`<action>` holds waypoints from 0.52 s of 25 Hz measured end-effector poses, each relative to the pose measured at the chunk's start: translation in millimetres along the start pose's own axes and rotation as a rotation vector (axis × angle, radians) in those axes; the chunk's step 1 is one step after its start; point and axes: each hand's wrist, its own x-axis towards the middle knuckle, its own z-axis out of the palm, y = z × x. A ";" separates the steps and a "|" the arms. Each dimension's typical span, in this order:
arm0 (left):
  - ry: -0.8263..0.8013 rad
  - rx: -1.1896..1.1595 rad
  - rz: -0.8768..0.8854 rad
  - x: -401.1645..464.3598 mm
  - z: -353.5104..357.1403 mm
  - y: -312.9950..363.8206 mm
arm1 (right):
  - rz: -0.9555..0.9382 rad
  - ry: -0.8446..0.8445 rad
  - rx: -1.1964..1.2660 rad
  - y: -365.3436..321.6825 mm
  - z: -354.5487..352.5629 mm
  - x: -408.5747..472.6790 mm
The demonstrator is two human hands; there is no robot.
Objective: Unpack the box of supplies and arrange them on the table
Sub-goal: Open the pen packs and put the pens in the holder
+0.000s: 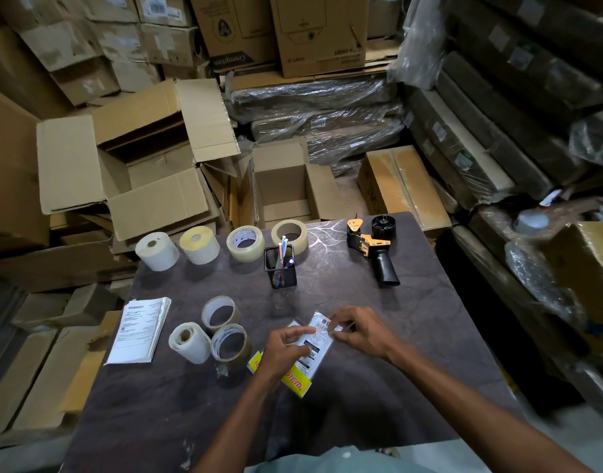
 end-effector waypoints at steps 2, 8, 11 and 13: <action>-0.009 0.018 0.028 -1.1 -0.1 -0.5 | 0.039 0.023 -0.006 1.1 1.1 -0.2; -0.021 0.104 0.096 -4.8 2.2 -3.8 | 0.208 0.214 0.202 5.8 3.8 3.0; -0.025 0.146 0.096 -5.0 1.6 -4.0 | 0.364 0.370 0.317 7.6 6.3 4.3; -0.025 0.168 0.100 -4.1 2.5 -5.3 | 0.430 0.432 0.299 10.2 9.3 3.1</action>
